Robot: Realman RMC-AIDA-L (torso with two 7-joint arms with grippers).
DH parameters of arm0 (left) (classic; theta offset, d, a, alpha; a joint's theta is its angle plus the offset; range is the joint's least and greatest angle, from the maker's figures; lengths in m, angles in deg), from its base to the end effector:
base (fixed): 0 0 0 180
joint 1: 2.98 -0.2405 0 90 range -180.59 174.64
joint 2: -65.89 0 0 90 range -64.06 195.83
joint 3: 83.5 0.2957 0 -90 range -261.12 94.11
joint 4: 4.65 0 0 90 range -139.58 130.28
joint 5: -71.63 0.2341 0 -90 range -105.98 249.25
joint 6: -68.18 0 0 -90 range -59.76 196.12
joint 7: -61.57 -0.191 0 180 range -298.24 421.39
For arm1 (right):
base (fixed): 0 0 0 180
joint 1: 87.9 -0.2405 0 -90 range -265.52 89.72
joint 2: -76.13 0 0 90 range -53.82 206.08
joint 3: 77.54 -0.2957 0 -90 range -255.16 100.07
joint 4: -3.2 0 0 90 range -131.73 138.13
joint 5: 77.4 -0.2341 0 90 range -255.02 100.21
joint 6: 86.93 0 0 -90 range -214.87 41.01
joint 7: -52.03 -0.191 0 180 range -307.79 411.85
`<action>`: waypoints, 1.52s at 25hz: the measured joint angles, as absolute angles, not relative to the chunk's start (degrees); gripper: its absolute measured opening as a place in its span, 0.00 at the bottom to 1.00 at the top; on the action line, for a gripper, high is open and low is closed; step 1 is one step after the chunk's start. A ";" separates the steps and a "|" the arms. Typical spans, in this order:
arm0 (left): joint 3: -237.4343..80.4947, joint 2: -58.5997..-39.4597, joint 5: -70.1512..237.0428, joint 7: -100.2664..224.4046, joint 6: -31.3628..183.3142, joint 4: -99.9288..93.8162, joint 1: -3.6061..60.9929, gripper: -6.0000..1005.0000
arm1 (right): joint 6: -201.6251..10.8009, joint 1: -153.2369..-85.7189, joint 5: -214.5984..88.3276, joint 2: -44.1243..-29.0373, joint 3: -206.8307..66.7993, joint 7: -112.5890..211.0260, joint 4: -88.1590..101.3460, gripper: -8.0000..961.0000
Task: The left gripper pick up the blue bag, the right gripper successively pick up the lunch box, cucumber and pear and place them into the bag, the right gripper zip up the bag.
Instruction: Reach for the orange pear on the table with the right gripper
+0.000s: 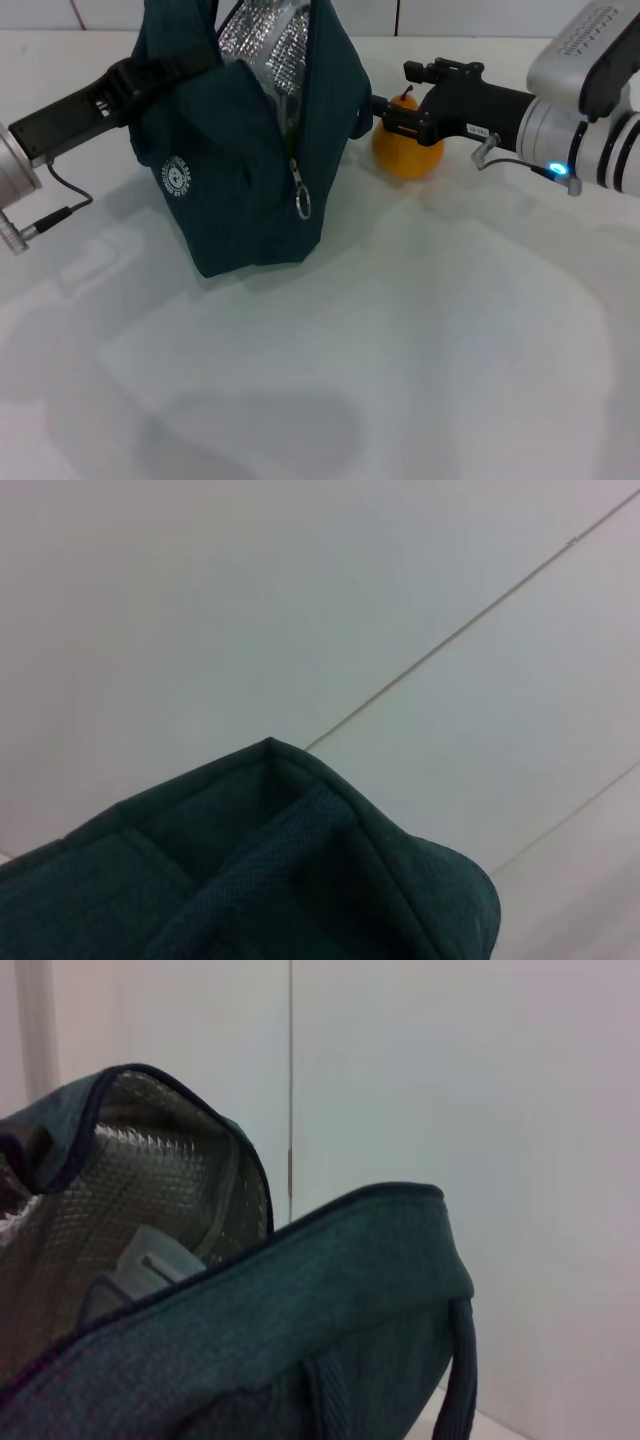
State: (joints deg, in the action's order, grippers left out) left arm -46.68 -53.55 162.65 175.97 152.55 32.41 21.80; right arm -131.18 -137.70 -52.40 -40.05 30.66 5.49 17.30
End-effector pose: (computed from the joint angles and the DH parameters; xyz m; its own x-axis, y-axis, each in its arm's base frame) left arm -0.2962 0.4031 0.0001 0.0568 0.5959 0.8010 0.8493 -0.4506 0.2750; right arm 0.1918 0.5051 -0.1419 0.8614 -0.1014 -0.4976 -0.3791 -0.7805 -0.4971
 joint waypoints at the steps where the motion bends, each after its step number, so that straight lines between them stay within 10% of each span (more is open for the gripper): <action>1: -46.68 -53.55 162.55 175.99 152.55 32.27 21.80 0.04 | -131.08 -137.77 -53.18 -40.05 31.18 5.72 17.31 0.59; 33: -46.68 -53.55 162.26 176.01 152.56 32.09 22.71 0.04 | -128.44 -137.95 -54.39 -40.05 31.61 5.05 17.11 0.40; 38: -46.68 -53.55 162.23 176.01 152.56 32.09 22.86 0.04 | -128.14 -137.98 -54.39 -40.05 31.61 5.02 17.23 0.24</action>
State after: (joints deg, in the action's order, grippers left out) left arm -46.68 -53.55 162.23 176.01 152.56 32.09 22.86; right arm -128.14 -137.98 -54.39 -40.05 31.61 5.02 17.23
